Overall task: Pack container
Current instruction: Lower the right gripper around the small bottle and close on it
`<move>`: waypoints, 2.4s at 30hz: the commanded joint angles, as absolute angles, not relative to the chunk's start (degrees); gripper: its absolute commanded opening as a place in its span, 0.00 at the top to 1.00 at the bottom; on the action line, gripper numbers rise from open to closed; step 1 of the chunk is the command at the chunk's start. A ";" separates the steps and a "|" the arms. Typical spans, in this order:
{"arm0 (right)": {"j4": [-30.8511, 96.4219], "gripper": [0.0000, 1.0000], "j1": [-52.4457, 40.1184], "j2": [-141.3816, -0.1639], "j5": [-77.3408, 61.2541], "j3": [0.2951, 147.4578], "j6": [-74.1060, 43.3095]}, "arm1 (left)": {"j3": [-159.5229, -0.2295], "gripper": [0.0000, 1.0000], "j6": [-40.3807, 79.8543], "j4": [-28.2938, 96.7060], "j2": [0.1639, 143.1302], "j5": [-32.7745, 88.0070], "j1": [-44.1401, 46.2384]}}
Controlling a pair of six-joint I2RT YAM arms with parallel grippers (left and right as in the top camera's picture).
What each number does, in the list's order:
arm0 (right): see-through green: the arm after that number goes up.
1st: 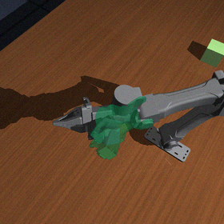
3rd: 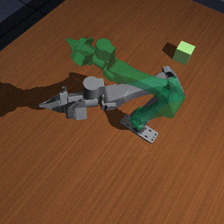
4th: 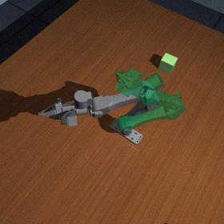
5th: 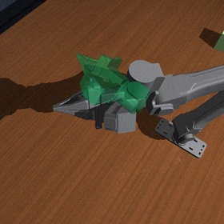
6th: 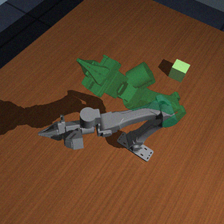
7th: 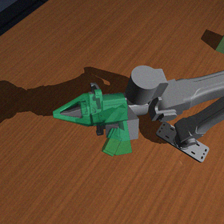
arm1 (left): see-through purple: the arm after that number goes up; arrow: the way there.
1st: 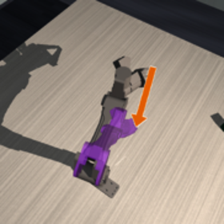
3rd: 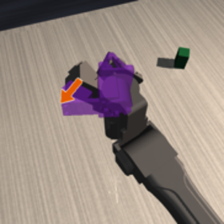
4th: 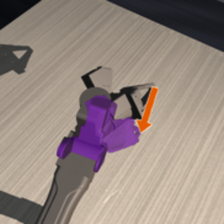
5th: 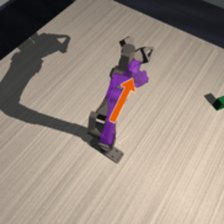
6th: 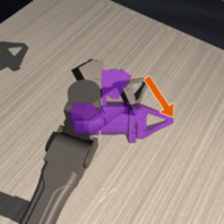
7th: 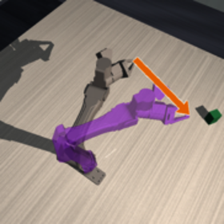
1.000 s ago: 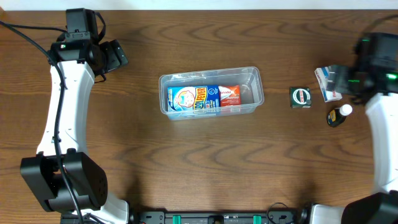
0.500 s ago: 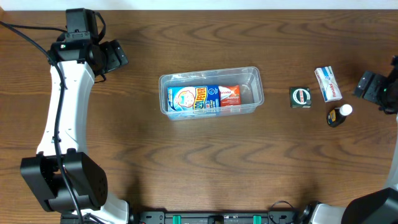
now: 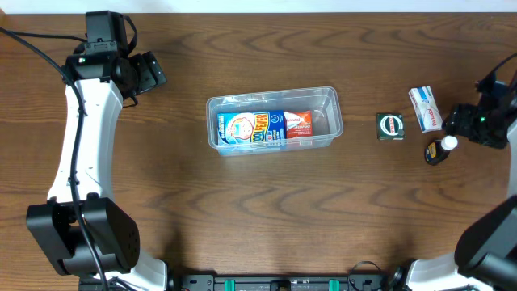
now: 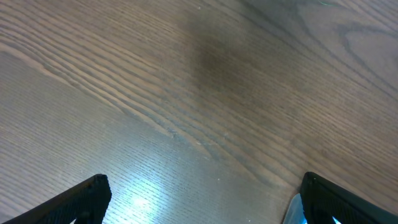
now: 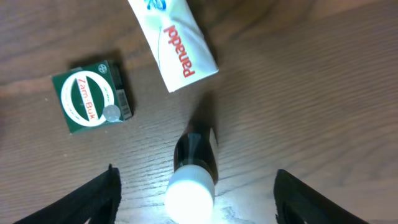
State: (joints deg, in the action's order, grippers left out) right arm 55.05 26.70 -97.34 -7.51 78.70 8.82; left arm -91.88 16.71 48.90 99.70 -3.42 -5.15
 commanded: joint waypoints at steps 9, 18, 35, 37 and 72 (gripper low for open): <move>55.27 0.38 24.62 -103.44 -5.74 78.83 11.09 | -92.12 0.02 16.82 49.06 99.98 -3.70 -5.30; 55.31 0.44 24.56 -104.81 -5.78 78.81 12.82 | -92.12 0.02 16.82 49.06 99.98 -3.68 -5.30; 55.29 0.40 24.23 -105.03 -5.78 78.39 13.82 | -92.12 0.02 16.82 49.04 99.98 -3.68 -5.30; 54.94 0.40 24.18 -105.03 -5.76 77.84 13.82 | -92.12 0.02 16.82 49.04 99.98 -3.68 -5.30; 50.52 0.39 21.39 -105.14 0.45 71.66 15.05 | -92.12 0.02 16.82 49.04 99.98 -3.68 -5.30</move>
State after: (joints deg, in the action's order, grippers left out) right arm 50.96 21.78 -104.62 -1.02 72.77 14.37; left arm -91.88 16.71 48.93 99.70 -3.40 -5.15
